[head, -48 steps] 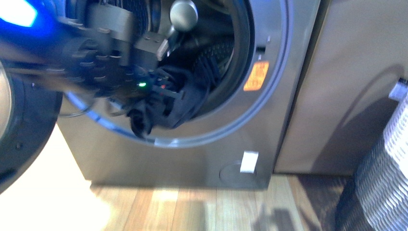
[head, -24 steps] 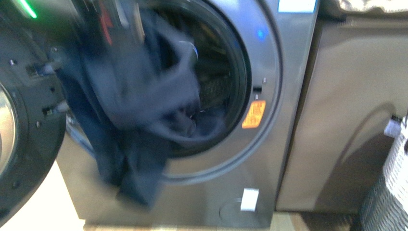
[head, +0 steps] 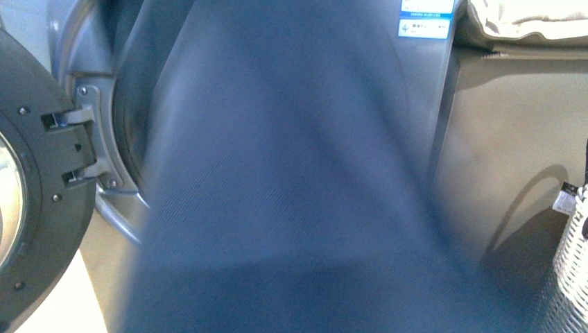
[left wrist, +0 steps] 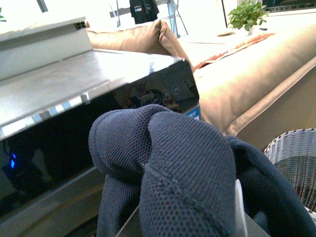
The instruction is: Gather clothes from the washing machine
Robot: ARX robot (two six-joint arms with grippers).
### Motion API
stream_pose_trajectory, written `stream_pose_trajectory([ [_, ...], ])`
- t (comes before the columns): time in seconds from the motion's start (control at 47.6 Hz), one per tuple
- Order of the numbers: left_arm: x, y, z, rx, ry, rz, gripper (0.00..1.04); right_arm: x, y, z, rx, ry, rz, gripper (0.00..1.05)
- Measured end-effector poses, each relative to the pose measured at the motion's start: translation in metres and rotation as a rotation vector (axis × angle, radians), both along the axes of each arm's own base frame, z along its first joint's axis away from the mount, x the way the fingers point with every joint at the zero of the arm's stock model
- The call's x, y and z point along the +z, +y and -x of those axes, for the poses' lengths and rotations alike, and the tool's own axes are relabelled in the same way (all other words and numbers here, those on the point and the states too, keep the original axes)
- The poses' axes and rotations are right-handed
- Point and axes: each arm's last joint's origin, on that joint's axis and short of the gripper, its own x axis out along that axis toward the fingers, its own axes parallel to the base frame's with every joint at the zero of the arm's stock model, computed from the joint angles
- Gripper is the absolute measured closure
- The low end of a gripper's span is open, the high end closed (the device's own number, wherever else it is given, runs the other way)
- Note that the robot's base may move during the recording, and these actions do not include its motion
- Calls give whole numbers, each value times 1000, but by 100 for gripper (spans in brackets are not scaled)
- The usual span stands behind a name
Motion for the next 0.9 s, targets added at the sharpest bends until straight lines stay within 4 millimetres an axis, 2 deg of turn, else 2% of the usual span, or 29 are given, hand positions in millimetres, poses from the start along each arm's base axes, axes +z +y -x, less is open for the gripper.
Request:
stream_pose_trajectory([
  [0.147, 34, -19, -2, -1, -13, -29, 97, 0, 0, 0, 0, 0, 0, 8],
  [0.252, 46, -29, -6, 1, -9, -41, 97, 0, 0, 0, 0, 0, 0, 8],
  [0.462, 45, -42, -19, 1, 35, -70, 97, 0, 0, 0, 0, 0, 0, 8],
  [0.673, 32, -54, -37, 11, 86, -101, 97, 0, 0, 0, 0, 0, 0, 8],
  [0.904, 33, -59, -35, 1, 90, -106, 97, 0, 0, 0, 0, 0, 0, 8],
])
